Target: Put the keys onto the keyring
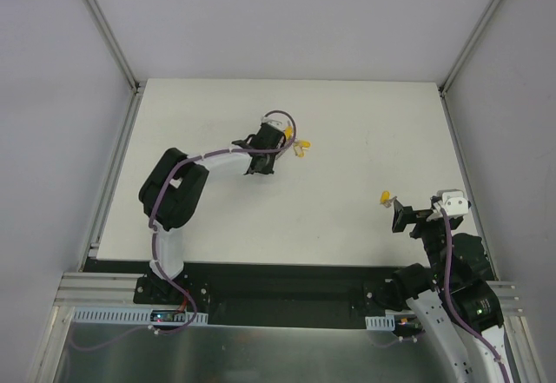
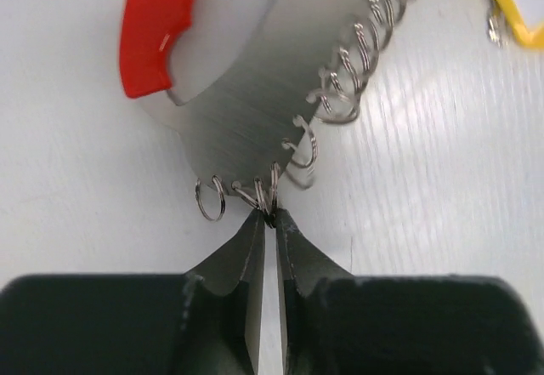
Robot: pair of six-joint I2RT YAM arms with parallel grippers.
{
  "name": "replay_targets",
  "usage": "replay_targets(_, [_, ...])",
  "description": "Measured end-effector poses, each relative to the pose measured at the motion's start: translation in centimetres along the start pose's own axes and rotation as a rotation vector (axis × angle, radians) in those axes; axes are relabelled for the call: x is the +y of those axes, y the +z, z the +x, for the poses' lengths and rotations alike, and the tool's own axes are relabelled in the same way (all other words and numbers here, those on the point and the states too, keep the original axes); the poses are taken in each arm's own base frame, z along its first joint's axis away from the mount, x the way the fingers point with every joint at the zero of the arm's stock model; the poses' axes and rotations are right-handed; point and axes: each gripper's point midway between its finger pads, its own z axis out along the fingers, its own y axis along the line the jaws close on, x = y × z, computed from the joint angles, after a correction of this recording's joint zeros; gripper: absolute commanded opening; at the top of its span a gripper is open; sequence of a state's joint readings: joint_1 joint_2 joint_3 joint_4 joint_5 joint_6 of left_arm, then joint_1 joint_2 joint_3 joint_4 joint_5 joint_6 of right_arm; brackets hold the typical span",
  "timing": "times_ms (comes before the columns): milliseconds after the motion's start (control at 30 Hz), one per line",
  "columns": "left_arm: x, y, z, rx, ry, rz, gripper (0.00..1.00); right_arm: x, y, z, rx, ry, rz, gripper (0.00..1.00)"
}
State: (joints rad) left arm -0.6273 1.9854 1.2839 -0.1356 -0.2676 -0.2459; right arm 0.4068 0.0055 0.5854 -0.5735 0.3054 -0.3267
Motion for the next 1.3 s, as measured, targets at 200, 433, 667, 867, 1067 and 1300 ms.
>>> replay_targets(200, [-0.8,-2.4,3.5,0.061,-0.054,0.083,0.0,0.0,0.0,0.0,0.0,0.0,0.0,0.96])
replay_targets(433, [-2.5,-7.1,9.3,0.131,-0.073,0.162,0.04,0.1,0.0,0.0,0.0,0.0,-0.005,0.96])
replay_targets(667, [-3.8,-11.9,15.7,0.22,-0.056,0.219,0.42,0.3,0.0,0.0,0.0,0.0,-0.018,0.96])
replay_targets(867, [-3.8,-14.5,16.5,0.23,-0.054,0.239,0.78,1.1,0.0,-0.1,-0.003,0.001,-0.065,0.96])
replay_targets(1067, [-2.9,-18.4,11.1,0.066,-0.076,0.255,0.97,2.5,-0.5,-0.5,-0.01,0.015,-0.146,0.96])
replay_targets(1300, [0.9,-22.6,4.2,-0.081,-0.152,0.226,0.98,5.6,0.3,-3.6,0.096,0.033,-0.301,0.96])
